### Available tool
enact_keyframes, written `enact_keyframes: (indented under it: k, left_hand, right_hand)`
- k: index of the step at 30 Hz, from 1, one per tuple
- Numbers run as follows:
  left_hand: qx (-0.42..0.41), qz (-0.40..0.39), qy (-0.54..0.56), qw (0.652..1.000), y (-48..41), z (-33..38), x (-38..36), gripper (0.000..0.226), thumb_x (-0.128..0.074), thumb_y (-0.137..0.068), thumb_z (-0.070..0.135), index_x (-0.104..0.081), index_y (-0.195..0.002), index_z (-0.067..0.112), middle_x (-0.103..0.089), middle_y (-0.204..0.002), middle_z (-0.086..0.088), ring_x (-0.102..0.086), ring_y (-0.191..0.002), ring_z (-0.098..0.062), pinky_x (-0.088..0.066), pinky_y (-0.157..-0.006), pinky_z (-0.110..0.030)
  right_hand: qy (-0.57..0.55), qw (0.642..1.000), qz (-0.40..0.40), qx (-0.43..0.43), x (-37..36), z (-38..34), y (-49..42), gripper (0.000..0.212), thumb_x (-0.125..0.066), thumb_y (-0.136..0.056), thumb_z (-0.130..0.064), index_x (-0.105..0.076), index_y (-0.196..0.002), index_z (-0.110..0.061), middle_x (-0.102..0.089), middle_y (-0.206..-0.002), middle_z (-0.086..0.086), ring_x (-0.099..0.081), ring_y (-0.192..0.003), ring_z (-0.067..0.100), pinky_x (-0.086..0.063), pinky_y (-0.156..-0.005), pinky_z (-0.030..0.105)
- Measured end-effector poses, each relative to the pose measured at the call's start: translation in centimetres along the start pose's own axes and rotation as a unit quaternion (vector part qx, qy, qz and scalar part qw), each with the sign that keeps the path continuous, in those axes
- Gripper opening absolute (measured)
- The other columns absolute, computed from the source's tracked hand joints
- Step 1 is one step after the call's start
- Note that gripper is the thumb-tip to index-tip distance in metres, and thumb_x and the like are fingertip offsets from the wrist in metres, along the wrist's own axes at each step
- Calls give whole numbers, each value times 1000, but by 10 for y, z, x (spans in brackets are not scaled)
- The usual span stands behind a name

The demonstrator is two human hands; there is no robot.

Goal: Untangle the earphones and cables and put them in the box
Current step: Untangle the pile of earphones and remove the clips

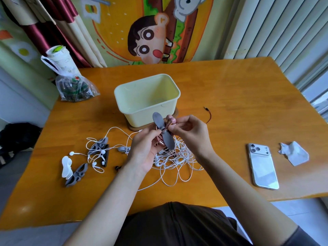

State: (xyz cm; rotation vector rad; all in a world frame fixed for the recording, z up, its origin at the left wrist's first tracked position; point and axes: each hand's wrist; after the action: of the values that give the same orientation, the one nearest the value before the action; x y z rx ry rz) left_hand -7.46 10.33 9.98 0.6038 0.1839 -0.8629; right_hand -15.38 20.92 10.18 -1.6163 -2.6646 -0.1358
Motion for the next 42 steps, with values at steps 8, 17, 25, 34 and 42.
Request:
enact_keyframes:
  k: [8,17,25,34,42]
  left_hand:
    - [1,-25,37,999,1,-11,2,31,-48,-92,-2,-62,-116,13,-69,-114,-9,-64,-106,-23,-55,-75,-33]
    - [-50,-54,79,994,-4,-12,2,31,-43,-94,-4,-59,-114,12,-71,-101,-6,-68,-90,-19,-57,-69,-29]
    - [-101,-51,-43,993,-8,-12,14,34,-48,-90,-9,-57,-111,17,-71,-102,6,-65,-103,-14,-52,-85,-33]
    - [-59,-28,-44,997,-18,-18,20,28,-52,-92,0,-60,-115,14,-70,-108,-2,-66,-100,-15,-55,-80,-31]
    - [-7,68,-1,998,-28,-27,25,24,-52,-95,5,-61,-115,14,-65,-116,-12,-62,-107,-25,-55,-76,-36]
  right_hand:
    - [-149,982,-6,-115,0,0,2,14,-67,-81,2,-61,-83,-11,-65,-75,5,-63,-69,13,-54,-67,18]
    - [-34,997,68,-2,-13,-5,-1,16,-73,-78,-5,-62,-87,-12,-68,-76,0,-63,-65,2,-51,-70,17]
    - [-141,978,-73,-139,0,3,-15,21,-61,-83,6,-61,-104,4,-62,-83,14,-61,-69,12,-54,-70,16]
    - [-224,946,-84,-217,2,5,-19,26,-37,-101,-12,-53,-119,-1,-62,-89,7,-59,-71,11,-54,-66,15]
    - [158,987,16,-39,-11,24,-2,31,-53,-94,-18,-44,-123,-11,-55,-116,6,-55,-94,14,-44,-65,11]
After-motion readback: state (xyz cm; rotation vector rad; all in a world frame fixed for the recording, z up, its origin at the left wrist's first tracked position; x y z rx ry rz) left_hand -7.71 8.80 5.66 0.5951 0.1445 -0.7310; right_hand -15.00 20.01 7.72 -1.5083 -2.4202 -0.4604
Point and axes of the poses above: each hand's wrist, its own y-axis away from the middle knuckle, its own x-axis out of the back of the hand, z = x × y
